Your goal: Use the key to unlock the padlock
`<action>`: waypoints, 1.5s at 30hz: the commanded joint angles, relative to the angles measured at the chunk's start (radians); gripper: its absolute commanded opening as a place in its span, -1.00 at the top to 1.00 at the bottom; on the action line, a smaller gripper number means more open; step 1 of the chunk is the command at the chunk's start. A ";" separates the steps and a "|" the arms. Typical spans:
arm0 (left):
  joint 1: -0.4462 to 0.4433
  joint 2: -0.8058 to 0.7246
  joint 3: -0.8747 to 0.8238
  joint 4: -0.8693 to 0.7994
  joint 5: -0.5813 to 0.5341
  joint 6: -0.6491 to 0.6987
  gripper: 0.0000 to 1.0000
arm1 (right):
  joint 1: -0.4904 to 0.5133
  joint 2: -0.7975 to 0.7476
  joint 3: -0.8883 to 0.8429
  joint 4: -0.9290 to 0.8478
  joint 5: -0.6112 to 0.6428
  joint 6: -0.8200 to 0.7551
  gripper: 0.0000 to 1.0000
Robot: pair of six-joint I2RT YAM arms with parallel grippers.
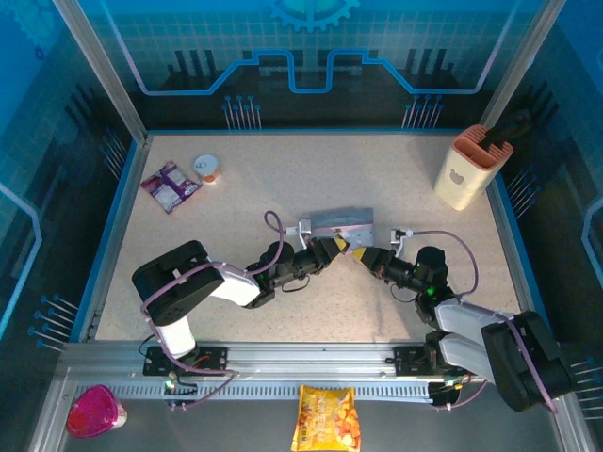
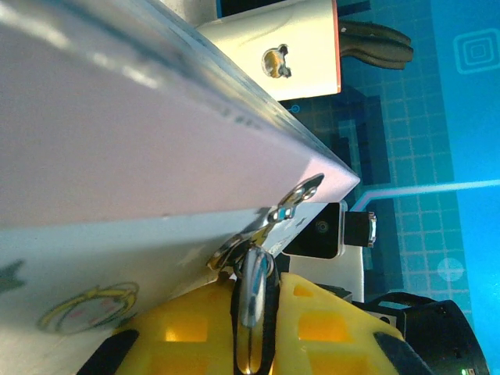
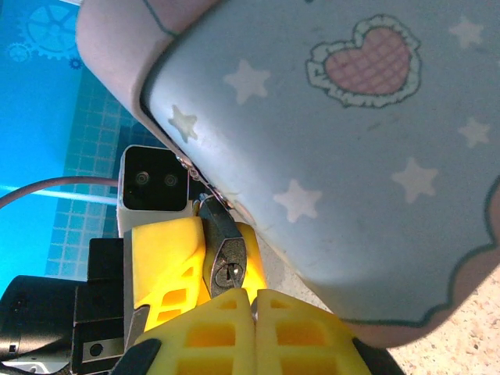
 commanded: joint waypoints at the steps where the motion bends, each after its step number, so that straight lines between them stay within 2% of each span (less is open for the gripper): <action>1: -0.121 -0.044 0.090 0.208 0.458 0.053 1.00 | 0.008 0.016 0.061 0.151 0.006 0.020 1.00; 8: -0.121 -0.018 0.081 0.208 0.466 0.056 1.00 | 0.024 -0.008 0.070 0.114 0.007 -0.002 1.00; 13: -0.116 0.039 0.082 0.207 0.445 0.010 1.00 | 0.057 -0.045 0.072 0.027 0.056 -0.046 1.00; 23: -0.113 0.085 0.076 0.208 0.435 -0.020 0.95 | 0.069 -0.055 0.045 0.017 0.084 -0.053 1.00; 26: -0.113 0.089 0.086 0.207 0.443 -0.022 1.00 | 0.077 -0.055 0.041 0.021 0.087 -0.057 1.00; 33: -0.115 0.055 0.078 0.207 0.477 -0.005 1.00 | 0.008 -0.070 0.045 -0.021 0.056 -0.064 1.00; 45: -0.124 0.028 0.080 0.207 0.498 0.013 1.00 | -0.017 -0.108 0.055 -0.116 0.109 -0.084 1.00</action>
